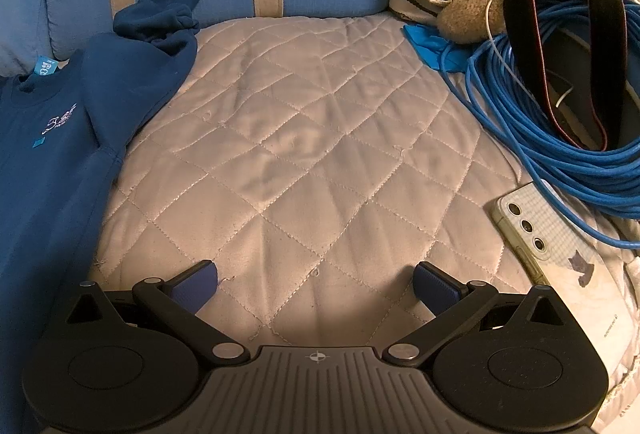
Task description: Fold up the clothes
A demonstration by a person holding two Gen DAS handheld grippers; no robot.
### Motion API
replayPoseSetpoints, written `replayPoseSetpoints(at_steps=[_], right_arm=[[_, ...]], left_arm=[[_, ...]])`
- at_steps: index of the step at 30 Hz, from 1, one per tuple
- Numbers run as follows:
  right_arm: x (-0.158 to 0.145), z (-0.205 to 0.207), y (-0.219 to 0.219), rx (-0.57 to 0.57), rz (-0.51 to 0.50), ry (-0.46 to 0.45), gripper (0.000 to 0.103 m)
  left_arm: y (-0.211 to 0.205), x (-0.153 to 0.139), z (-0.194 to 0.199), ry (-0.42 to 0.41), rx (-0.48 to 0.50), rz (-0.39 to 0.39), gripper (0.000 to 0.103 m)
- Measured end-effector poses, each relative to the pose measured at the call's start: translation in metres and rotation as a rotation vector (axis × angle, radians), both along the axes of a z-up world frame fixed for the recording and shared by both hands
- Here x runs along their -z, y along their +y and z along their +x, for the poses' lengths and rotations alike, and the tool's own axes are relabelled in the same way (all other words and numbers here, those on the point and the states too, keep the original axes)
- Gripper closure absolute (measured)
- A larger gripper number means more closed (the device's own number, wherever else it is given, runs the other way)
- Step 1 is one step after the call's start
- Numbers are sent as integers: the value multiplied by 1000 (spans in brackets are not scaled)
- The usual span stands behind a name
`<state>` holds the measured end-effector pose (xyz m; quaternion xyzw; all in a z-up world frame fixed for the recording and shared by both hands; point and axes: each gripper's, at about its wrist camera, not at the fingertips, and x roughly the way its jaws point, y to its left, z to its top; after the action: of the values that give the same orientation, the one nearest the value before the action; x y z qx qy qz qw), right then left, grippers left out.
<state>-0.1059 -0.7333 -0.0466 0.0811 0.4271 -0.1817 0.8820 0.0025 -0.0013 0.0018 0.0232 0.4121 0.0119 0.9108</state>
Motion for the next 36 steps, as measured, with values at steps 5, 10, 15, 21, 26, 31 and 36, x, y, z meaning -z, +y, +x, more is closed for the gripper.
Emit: replayPoseSetpoints(at_steps=[5,10,15,21,26,31,36], right_arm=[[0,1,1,-1,-8,10,0],[2,2,-2,-2,9,18,0],[2,3,-5,-7,25,26,0],[2,2,-6,-11,29,25,0],[2,1,-7,-24,32,24,0],[2,1,-7,-26,32,25,0],[3,0,-7,-26,32,24,0]], left_arm=[[1,-1,2,5,-9,-14,0],[3,0,3,16,-1,-26,0],[3,0,3,17,-1,-22,0],[10,-5,6,39,15,-45,0],[10,-15,2,7,12,-48,0],[5,-30,-2,-27,27,-37,0],[-1,-45,-7,-62,43,-27,0]])
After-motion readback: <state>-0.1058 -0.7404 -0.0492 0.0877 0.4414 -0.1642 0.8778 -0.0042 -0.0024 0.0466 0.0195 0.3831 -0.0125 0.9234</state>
